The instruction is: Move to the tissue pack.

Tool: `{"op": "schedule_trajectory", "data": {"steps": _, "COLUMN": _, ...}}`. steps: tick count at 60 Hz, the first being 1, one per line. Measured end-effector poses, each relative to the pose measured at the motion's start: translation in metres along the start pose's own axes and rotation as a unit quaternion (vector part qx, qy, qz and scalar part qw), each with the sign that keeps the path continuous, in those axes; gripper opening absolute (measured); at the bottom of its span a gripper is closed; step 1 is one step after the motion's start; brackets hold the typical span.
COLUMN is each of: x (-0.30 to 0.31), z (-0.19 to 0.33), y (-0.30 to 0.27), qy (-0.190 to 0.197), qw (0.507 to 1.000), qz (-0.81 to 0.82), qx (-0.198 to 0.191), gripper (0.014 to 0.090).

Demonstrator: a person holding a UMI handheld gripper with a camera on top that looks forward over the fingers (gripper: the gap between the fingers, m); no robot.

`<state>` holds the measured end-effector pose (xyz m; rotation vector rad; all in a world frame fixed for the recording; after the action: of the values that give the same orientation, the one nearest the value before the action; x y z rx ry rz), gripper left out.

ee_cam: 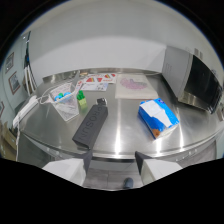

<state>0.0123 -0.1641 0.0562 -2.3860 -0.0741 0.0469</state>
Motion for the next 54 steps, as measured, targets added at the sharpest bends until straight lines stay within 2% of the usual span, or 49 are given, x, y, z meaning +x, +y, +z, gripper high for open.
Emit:
{"op": "schedule_trajectory", "data": {"steps": 7, "x": 0.021, "z": 0.0, "y": 0.011, "qy": 0.013, "qw": 1.0, "qz": -0.003, "qx": -0.008, "gripper": 0.0835}}
{"op": "schedule_trajectory", "data": {"steps": 8, "x": 0.039, "z": 0.0, "y": 0.015, "qy": 0.012, "qw": 1.0, "qz": -0.004, "qx": -0.01, "gripper": 0.0834}}
{"op": "schedule_trajectory", "data": {"steps": 24, "x": 0.119, "z": 0.014, "y": 0.021, "qy": 0.047, "qw": 0.999, "qz": 0.005, "qx": -0.024, "gripper": 0.0828}}
{"op": "schedule_trajectory", "data": {"steps": 43, "x": 0.138, "z": 0.054, "y": -0.012, "qy": 0.025, "qw": 1.0, "qz": 0.007, "qx": -0.018, "gripper": 0.0829}}
{"op": "schedule_trajectory", "data": {"steps": 54, "x": 0.14, "z": 0.059, "y": -0.018, "qy": 0.016, "qw": 1.0, "qz": 0.0, "qx": -0.019, "gripper": 0.0828}}
